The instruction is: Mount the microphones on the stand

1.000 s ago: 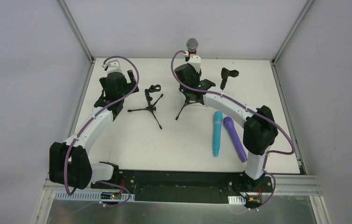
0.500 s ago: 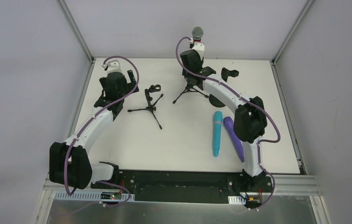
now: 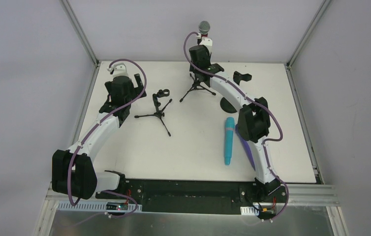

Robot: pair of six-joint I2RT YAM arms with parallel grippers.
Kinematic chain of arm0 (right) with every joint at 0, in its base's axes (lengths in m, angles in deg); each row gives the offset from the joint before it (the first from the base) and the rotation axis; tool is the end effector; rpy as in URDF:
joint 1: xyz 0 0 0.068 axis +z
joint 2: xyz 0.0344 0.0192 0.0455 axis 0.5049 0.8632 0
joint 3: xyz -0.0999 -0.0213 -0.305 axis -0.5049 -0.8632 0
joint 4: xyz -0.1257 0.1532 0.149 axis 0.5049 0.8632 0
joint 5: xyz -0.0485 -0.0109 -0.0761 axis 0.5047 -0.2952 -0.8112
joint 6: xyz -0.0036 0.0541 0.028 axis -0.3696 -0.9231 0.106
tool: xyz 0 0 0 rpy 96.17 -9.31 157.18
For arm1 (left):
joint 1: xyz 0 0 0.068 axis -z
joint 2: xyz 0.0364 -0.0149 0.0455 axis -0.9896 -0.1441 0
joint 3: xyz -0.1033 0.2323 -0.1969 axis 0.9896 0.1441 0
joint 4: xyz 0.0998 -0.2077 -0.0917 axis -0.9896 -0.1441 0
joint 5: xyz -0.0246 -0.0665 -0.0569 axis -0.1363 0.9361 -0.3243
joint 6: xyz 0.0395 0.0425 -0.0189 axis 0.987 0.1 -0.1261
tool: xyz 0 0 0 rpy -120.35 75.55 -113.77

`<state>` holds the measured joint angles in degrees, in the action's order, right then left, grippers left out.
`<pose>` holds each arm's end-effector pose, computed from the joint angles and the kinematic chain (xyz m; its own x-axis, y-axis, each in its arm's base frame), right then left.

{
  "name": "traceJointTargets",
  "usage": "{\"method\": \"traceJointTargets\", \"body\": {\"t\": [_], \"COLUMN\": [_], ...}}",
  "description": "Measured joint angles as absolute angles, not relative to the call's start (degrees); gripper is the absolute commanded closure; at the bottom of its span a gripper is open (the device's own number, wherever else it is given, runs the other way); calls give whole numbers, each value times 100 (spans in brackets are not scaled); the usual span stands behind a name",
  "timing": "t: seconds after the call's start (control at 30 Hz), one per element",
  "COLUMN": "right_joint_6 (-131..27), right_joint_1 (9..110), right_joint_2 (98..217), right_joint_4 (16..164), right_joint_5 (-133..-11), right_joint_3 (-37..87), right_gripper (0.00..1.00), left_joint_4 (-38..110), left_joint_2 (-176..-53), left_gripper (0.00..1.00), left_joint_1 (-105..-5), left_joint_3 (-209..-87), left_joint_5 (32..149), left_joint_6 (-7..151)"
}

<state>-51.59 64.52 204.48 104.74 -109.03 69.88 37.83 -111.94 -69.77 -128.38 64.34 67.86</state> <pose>0.4724 0.2938 0.3420 -0.3413 -0.1167 -0.9327 -0.0793 0.9923 -0.0952 0.2749 -0.0437 0.3544 -0.2476 -0.2090 -0.9461 -0.1652 0.9713 -0.1713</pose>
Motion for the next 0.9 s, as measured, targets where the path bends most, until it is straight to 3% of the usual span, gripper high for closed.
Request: {"method": "traceJointTargets", "body": {"t": [0.2, 0.27, 0.43, 0.67, 0.9], "right_joint_6": [-5083, -5076, -5074, -5203, -5430], "right_joint_1": [6382, 6378, 6378, 6360, 6358], "right_joint_2": [20640, 20647, 20647, 20643, 20179], "right_joint_4": [10469, 10465, 10463, 10480, 10539], "right_joint_5": [-10809, -10798, -10784, -10597, -10470], "right_joint_3": [7231, 7233, 7233, 7231, 6903], "right_gripper": [100, 96, 74, 28, 8], "left_joint_4": [3785, 3785, 3788, 3788, 3790], "left_joint_2": [-11207, -11214, -11231, -11233, -11233], "left_gripper": [0, 0, 0, 0, 0], "left_joint_1": [-6977, -6977, -6977, -6977, -6977], "left_joint_3": [-12841, -12841, -12841, -12841, -12841], "left_joint_5": [6436, 6447, 6506, 6539, 6550], "left_joint_6": [6786, 6786, 6788, 6790, 6792]}}
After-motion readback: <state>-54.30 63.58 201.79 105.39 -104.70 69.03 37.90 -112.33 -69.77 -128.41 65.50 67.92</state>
